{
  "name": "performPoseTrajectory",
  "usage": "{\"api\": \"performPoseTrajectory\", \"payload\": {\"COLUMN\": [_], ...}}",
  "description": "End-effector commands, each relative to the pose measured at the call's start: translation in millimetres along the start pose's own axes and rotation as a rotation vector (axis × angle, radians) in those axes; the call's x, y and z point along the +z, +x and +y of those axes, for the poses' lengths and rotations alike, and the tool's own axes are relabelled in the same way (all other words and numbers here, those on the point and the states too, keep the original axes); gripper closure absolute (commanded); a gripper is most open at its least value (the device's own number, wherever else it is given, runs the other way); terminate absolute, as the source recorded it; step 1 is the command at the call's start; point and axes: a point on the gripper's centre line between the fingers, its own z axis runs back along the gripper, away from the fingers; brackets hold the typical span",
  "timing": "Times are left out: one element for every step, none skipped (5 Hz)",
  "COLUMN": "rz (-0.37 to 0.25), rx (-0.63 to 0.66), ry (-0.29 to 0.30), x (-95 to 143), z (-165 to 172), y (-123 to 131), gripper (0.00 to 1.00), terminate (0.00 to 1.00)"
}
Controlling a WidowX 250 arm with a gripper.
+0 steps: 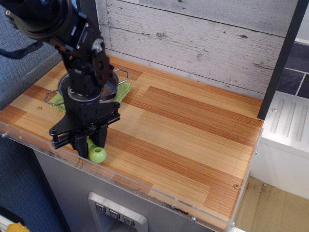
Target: Place the green spatula below the silver pot.
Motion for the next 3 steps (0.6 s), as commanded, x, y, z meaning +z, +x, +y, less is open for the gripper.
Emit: {"api": "performPoseTrajectory", "payload": {"rz": [0.009, 0.015, 0.011], "rx": [0.023, 0.025, 0.018], "ry": [-0.024, -0.029, -0.025], "x": [9.7, 9.1, 13.2], "z": [-3.8, -6.2, -7.5], "y": [-7.7, -11.5, -12.6], "gripper": [0.00, 0.00, 0.00], "terminate": [0.00, 0.00, 0.00]}}
